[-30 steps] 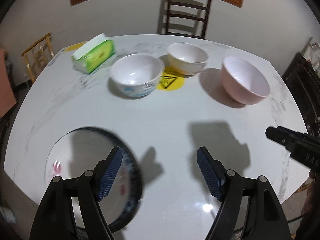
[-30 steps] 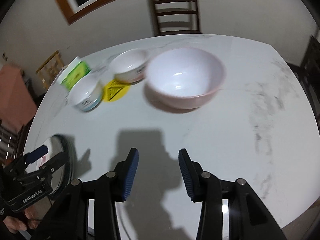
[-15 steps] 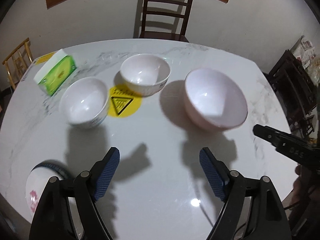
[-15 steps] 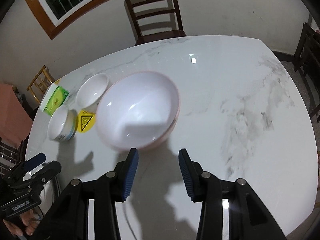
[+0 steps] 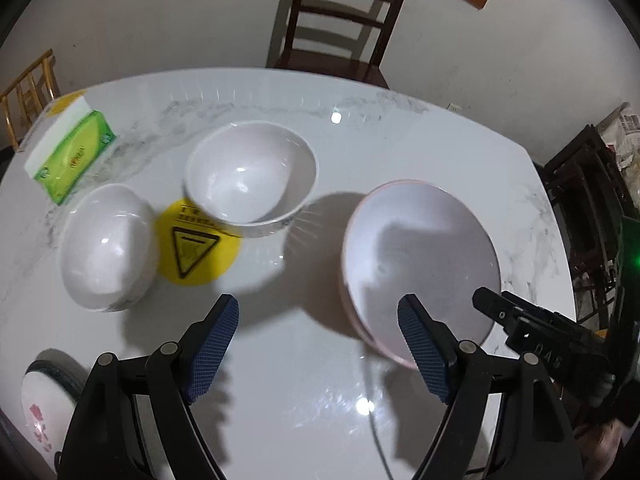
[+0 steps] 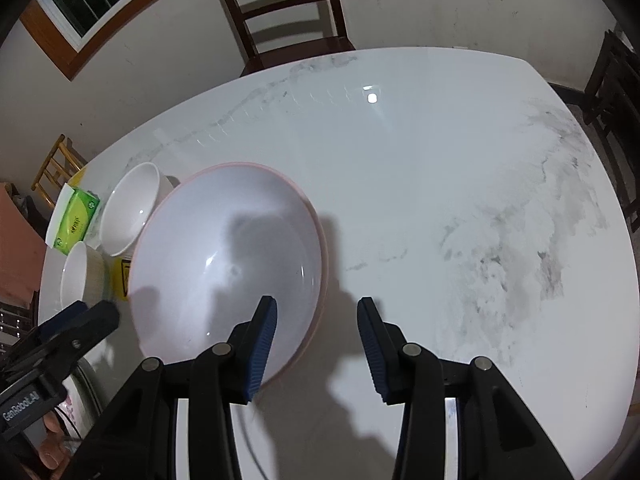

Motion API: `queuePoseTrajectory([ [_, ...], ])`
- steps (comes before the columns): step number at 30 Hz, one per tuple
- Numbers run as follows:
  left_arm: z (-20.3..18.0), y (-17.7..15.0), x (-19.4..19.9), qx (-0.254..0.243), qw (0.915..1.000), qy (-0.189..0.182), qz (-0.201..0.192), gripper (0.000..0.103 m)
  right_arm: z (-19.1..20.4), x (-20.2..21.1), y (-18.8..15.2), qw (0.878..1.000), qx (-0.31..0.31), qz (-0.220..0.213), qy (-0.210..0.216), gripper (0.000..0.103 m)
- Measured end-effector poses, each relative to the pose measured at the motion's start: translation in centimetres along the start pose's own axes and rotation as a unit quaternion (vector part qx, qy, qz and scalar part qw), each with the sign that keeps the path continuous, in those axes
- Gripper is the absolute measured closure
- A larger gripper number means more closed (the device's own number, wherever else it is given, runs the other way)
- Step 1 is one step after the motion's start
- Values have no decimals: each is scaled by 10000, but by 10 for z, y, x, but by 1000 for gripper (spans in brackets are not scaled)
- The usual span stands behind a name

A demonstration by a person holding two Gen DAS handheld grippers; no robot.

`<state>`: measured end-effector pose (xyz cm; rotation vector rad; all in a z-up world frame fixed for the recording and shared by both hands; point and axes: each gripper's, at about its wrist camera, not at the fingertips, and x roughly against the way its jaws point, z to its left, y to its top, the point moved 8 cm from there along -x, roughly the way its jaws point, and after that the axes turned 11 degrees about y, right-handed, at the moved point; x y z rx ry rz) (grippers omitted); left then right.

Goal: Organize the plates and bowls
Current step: 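Close the left gripper on the pink-rimmed bowl's rim, then carry the pink-rimmed bowl with the left gripper beside the plate stack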

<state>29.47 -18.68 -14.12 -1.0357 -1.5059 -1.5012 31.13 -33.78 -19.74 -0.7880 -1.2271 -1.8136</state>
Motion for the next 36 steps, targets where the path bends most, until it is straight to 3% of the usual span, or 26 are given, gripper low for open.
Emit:
queuePoseTrajectory([
  [5, -9, 2, -25, -8, 9997, 77, 235, 36, -3, -12, 2, 9999, 50, 80, -53, 60],
  [12, -11, -4, -48, 181, 9982, 29, 569, 66, -5, -20, 0, 9998, 125, 106, -87, 61],
  [13, -10, -4, -50, 217, 9980, -1, 591, 67, -5, -21, 0, 9999, 119, 76, -72, 61],
  [19, -21, -8, -47, 112, 9976, -401, 559, 90, 2, -22, -3, 9999, 103, 47, 115, 83],
  [36, 13, -54, -7, -175, 9983, -119, 543, 91, 42, 13, -51, 9996, 234, 70, 110, 84],
])
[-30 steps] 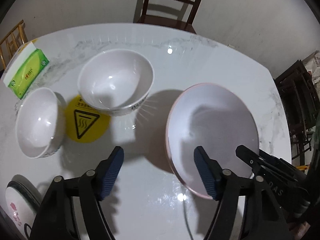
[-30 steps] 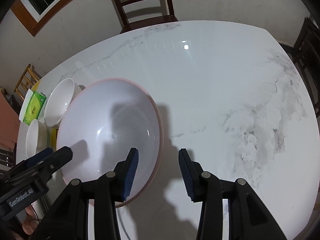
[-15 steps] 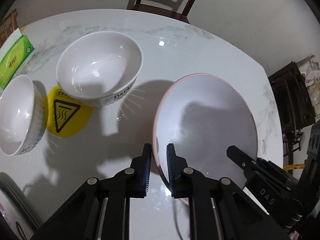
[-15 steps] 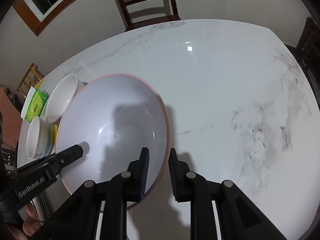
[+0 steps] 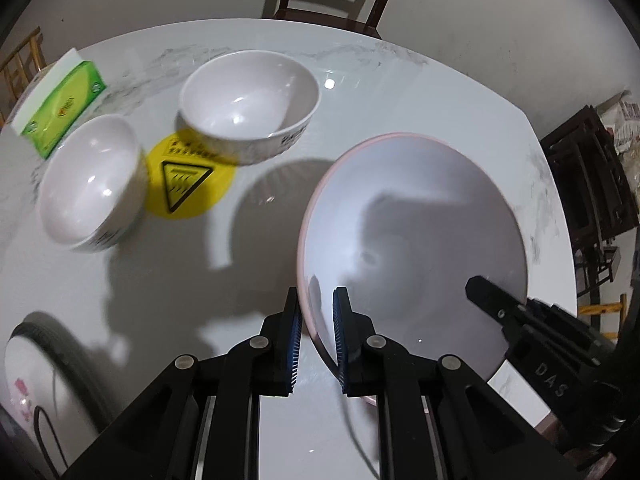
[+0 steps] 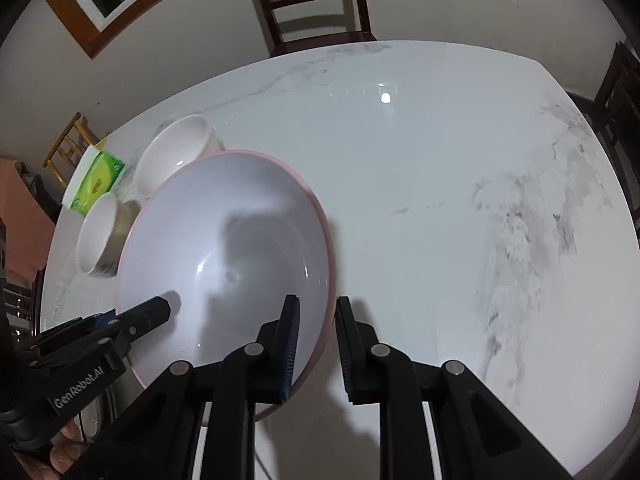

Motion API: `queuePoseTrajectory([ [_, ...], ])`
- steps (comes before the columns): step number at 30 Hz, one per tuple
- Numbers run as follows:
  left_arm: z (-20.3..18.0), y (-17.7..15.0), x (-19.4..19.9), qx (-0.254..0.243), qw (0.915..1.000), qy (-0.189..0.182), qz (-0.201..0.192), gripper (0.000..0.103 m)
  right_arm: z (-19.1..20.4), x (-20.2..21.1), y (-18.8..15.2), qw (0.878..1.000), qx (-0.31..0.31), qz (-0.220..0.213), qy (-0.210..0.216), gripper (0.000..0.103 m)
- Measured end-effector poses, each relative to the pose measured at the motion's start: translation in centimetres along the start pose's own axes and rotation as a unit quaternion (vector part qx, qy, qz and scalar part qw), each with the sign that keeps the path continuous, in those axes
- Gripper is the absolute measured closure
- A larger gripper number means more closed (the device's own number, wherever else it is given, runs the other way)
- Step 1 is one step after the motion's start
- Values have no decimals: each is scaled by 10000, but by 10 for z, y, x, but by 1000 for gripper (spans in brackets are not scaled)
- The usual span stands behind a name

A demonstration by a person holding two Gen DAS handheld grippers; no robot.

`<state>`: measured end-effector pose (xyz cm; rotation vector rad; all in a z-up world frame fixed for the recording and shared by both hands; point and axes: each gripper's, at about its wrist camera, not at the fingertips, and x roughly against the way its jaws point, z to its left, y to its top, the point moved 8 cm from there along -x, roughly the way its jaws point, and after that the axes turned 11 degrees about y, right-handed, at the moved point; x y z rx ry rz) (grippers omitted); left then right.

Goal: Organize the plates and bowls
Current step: 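Carry the pink-rimmed bowl with the left gripper beside the plate stack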

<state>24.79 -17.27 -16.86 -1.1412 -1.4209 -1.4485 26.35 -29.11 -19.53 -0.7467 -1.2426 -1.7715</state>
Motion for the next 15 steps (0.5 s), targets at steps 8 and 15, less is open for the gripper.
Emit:
queuePoseTrajectory([
  [8, 34, -40, 26, 8, 9999, 90, -58, 91, 33, 11, -43, 9998, 113, 92, 135, 84],
  [15, 66, -79, 42, 92, 9999, 102, -61, 90, 56, 15, -83, 9994, 167, 209, 230, 84],
])
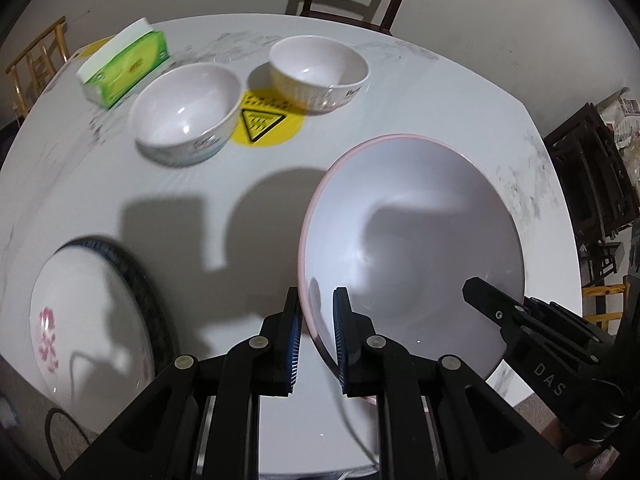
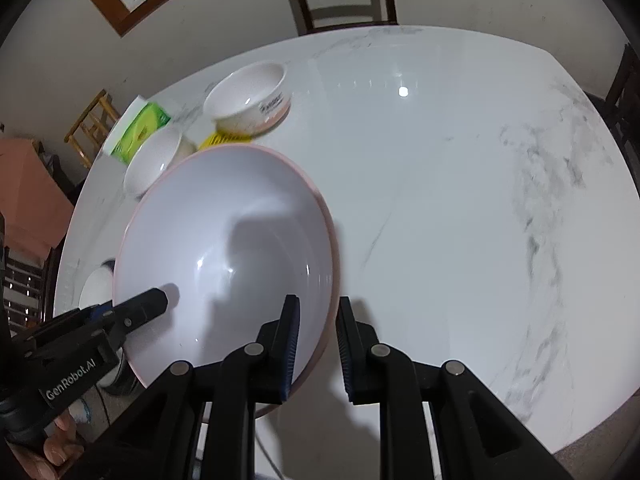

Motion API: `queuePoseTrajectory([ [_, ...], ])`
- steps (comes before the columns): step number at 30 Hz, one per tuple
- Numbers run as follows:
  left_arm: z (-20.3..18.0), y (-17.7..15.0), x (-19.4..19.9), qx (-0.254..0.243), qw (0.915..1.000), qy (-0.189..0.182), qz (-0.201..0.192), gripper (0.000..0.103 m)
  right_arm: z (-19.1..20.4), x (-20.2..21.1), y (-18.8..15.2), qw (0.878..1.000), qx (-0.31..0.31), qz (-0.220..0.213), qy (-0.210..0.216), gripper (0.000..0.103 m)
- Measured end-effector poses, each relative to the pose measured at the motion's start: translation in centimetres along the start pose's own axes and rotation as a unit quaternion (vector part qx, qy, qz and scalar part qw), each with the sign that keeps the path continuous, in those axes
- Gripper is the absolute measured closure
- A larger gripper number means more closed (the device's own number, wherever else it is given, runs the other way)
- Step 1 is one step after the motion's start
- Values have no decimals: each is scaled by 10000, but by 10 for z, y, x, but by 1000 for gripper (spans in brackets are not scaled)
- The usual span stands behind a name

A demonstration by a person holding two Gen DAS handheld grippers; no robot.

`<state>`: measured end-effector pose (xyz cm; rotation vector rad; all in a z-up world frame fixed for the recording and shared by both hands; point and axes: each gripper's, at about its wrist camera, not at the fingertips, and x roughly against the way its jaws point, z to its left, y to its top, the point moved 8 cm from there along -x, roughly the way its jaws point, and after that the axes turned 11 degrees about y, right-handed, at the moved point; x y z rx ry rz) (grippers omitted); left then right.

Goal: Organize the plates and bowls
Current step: 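Carry the pink-rimmed bowl with the left gripper beside the plate stack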

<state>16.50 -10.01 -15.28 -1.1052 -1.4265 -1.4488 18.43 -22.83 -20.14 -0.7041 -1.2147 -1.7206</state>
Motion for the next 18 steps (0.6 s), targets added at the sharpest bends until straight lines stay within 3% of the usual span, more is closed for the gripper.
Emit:
queuePoseTrajectory([
  [18, 36, -61, 5, 178, 9998, -33, 85, 91, 27, -7, -54, 9999, 23, 159, 25, 84],
])
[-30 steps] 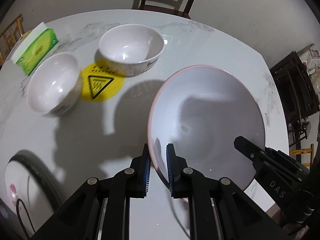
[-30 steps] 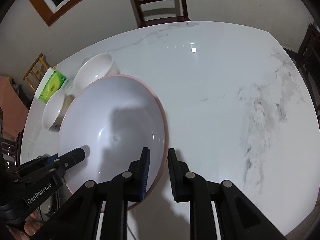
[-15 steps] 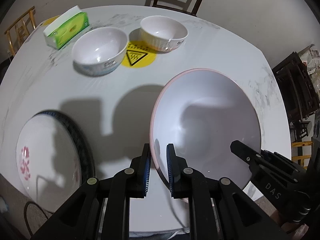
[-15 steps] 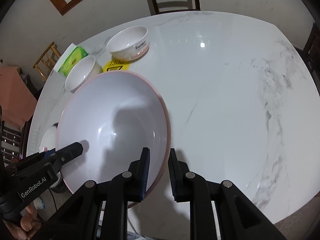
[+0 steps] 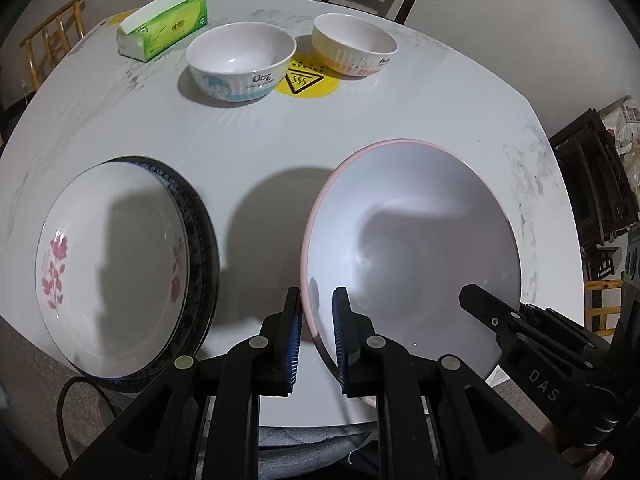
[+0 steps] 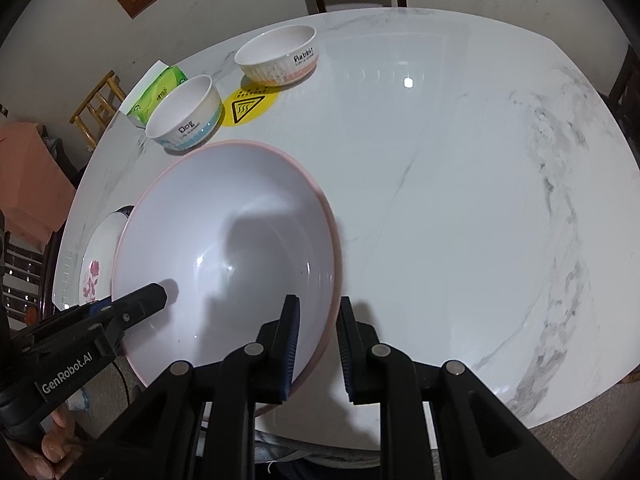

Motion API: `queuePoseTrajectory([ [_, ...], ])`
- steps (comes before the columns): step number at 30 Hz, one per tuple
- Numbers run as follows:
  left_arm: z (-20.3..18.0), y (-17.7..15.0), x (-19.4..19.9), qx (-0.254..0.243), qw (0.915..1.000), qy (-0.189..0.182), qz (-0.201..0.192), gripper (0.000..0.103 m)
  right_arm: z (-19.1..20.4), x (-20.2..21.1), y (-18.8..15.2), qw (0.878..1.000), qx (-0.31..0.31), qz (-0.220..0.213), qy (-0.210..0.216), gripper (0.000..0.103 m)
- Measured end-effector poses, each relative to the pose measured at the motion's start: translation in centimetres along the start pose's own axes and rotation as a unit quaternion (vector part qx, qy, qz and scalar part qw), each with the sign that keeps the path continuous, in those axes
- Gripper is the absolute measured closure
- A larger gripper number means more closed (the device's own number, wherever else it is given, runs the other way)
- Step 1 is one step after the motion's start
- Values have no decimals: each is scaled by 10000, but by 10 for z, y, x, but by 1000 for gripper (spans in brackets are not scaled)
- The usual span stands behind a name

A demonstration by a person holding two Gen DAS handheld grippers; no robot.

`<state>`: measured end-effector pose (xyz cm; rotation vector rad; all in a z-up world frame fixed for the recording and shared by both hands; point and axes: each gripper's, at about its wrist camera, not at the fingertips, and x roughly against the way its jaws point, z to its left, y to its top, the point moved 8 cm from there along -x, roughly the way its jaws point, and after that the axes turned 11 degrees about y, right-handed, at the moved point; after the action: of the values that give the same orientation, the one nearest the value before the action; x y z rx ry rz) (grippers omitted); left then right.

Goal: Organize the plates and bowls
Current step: 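Carry the pink-rimmed bowl with the left gripper beside the plate stack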

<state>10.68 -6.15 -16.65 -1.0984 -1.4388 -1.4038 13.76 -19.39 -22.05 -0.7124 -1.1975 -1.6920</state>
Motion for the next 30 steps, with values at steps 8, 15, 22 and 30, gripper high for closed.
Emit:
queuePoseTrajectory([
  [8, 8, -10, -10, 16, 10000, -17, 58, 91, 3, -9, -7, 10000, 16, 66, -12, 84],
  [15, 10, -15, -16, 15, 9999, -18, 114, 91, 4, -12, -10, 9999, 21, 125, -34, 83],
  [22, 10, -18, -20, -9, 9999, -16, 172, 91, 3, -16, -11, 9999, -29, 159, 3, 82],
  [30, 10, -17, -20, 18, 9999, -23, 139, 90, 3, -17, -10, 9998, -18, 186, -3, 82],
])
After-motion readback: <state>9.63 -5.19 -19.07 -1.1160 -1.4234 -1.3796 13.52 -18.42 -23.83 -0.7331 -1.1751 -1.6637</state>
